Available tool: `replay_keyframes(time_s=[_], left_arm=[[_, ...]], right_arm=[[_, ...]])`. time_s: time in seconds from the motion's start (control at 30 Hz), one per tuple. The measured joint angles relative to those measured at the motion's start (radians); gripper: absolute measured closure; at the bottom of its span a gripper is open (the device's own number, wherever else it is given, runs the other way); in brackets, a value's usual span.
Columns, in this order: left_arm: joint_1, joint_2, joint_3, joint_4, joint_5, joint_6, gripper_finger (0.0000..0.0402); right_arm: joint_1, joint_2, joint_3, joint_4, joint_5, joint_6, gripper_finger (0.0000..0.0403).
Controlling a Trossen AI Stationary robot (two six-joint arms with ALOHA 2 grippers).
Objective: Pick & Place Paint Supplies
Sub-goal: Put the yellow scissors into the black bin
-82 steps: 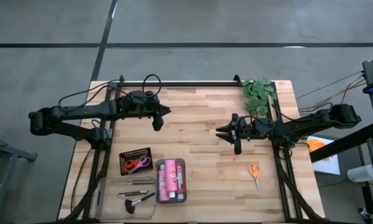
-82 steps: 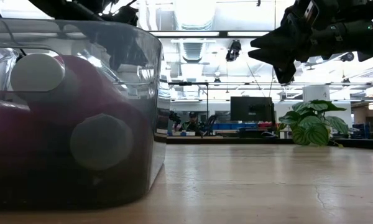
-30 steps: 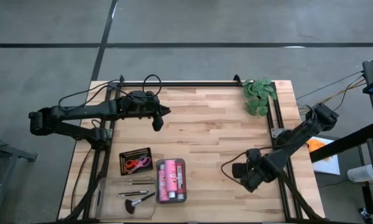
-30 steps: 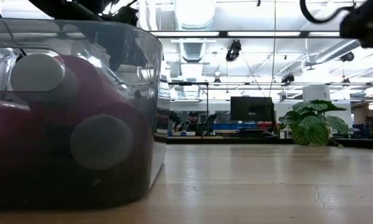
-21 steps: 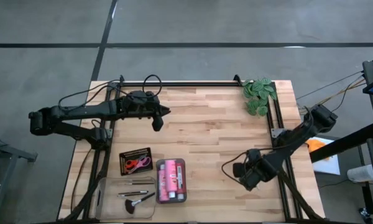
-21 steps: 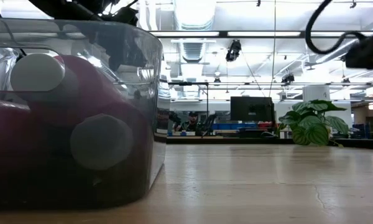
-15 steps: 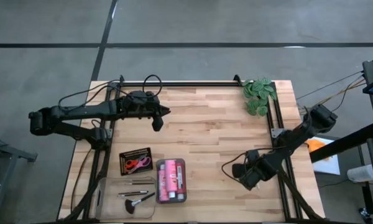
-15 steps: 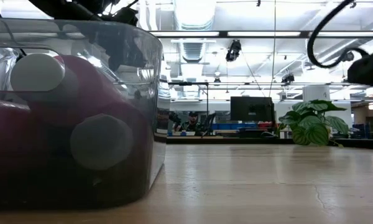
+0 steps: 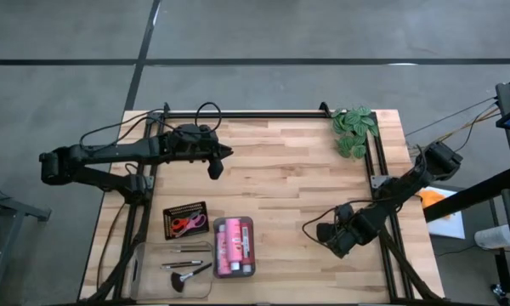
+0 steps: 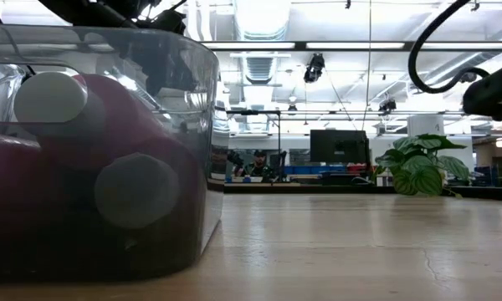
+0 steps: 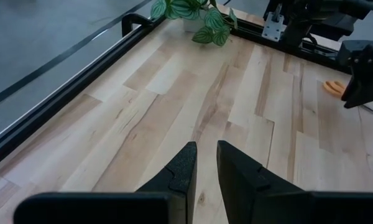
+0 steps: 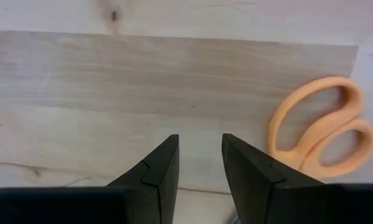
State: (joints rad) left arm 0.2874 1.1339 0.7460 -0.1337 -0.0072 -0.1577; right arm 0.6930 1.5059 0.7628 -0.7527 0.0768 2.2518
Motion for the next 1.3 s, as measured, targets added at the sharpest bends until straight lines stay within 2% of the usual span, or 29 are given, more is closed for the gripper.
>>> replay_keyframes(time_s=[0.43, 0.57, 0.77, 1.03, 1.3], left_arm=[[0.000, 0.000, 0.000, 0.000, 0.000, -0.002, 0.0336], [0.000, 0.000, 0.000, 0.001, 0.000, -0.002, 0.0335], [0.000, 0.000, 0.000, 0.001, 0.000, -0.002, 0.0336], [0.000, 0.000, 0.000, 0.001, 0.000, -0.001, 0.0336], [0.000, 0.000, 0.000, 0.001, 0.000, 0.001, 0.0336]], right_arm=[[0.001, -0.040, 0.022, -0.166, -0.041, 0.026, 0.0282], [0.001, -0.032, 0.012, -0.163, -0.077, 0.027, 0.0282], [0.000, -0.016, -0.005, -0.141, -0.078, 0.028, 0.0282], [0.000, -0.020, -0.093, 0.019, -0.078, 0.027, 0.0282], [0.000, -0.018, -0.078, -0.003, -0.077, 0.019, 0.0282]])
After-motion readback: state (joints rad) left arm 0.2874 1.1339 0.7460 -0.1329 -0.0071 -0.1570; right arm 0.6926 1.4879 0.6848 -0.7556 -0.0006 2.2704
